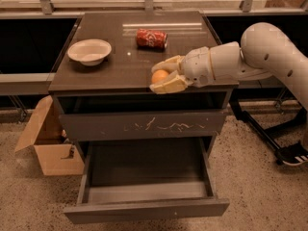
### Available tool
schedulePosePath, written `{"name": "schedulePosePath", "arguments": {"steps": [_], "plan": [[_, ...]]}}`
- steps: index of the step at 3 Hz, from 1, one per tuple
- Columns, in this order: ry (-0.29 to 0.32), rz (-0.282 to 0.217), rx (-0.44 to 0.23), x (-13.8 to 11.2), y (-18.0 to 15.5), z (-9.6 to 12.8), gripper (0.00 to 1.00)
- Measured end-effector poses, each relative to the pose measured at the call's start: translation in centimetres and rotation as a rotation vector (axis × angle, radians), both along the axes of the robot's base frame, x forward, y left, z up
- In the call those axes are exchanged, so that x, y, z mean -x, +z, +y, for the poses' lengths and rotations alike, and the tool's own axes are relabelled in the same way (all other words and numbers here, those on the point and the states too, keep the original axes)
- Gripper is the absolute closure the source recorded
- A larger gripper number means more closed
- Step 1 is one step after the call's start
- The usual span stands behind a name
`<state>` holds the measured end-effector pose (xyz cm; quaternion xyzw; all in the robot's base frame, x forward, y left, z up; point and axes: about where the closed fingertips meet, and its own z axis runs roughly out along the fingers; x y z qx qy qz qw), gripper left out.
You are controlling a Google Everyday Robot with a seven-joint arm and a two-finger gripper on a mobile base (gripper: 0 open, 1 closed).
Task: Place orange into middle drawer
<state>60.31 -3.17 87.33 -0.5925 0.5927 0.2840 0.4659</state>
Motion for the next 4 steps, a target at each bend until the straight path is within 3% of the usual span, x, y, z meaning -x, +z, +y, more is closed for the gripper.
{"name": "schedulePosePath", "arguments": {"steps": [2, 4], "plan": [[0.030, 0.002, 0.005, 0.7, -0.4, 0.8, 1.00], [0.125, 0.029, 0.100, 7.1, -2.1, 4.3, 1.00]]}}
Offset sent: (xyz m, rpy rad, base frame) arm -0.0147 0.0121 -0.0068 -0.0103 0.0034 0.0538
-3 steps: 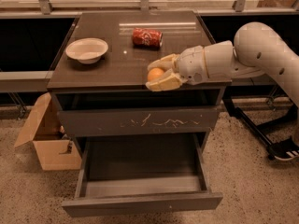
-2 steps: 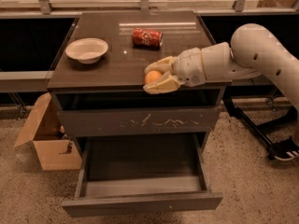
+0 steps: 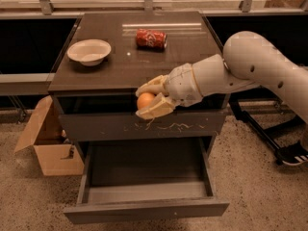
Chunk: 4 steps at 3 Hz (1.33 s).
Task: Place orange into middle drawer
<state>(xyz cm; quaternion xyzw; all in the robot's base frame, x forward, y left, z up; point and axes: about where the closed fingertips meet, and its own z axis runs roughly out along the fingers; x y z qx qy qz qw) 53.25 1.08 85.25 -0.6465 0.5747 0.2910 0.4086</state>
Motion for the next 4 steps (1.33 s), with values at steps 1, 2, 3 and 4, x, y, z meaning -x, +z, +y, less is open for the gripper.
{"name": "schedulePosePath", "arguments": {"steps": [1, 2, 3, 4], "plan": [[0.008, 0.047, -0.009, 1.5, -3.3, 1.0, 1.00], [-0.016, 0.098, -0.080, 2.0, -6.9, 1.5, 1.00], [-0.019, 0.109, -0.076, 1.9, -7.7, 1.6, 1.00], [-0.019, 0.128, -0.056, 1.8, -9.1, 2.0, 1.00]]}}
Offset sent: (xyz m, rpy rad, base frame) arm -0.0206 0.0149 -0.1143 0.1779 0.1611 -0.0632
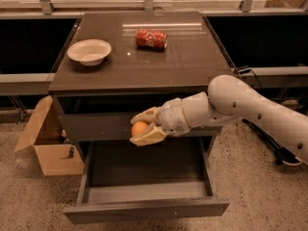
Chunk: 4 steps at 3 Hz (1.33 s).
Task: Place orange into middle drawer
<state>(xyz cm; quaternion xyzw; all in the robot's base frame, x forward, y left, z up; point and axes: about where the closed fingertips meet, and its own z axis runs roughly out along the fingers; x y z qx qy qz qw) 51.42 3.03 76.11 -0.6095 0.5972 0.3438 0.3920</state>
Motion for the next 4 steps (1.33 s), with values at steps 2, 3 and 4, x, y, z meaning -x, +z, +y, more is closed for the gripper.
{"name": "schedulePosePath", "arguments": {"steps": [2, 3, 4], "plan": [[0.011, 0.059, 0.011, 0.5, -10.2, 0.8, 1.00], [0.020, 0.111, 0.014, 0.3, -15.1, 1.5, 1.00], [0.020, 0.111, 0.014, 0.3, -15.1, 1.5, 1.00]]}}
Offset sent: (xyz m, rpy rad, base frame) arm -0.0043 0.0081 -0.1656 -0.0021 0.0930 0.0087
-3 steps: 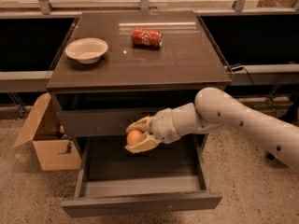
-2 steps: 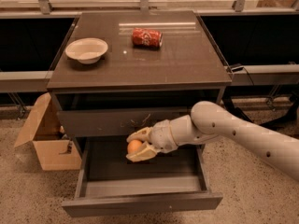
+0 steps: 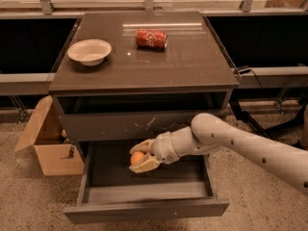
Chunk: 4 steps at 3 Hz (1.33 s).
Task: Place orange into middle drawer
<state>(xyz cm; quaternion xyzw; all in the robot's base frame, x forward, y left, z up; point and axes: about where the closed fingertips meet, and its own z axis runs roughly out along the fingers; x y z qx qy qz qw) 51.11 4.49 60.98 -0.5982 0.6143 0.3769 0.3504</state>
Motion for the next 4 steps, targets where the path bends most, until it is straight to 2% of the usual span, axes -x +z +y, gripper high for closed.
{"name": "schedulePosePath", "arguments": {"steps": [1, 2, 4], "plan": [[0.010, 0.011, 0.039, -0.5, -3.1, 0.3, 1.00], [-0.011, 0.025, 0.097, -1.2, -7.2, 0.1, 1.00], [-0.121, 0.040, 0.179, -2.0, -13.6, -0.5, 1.00]]}}
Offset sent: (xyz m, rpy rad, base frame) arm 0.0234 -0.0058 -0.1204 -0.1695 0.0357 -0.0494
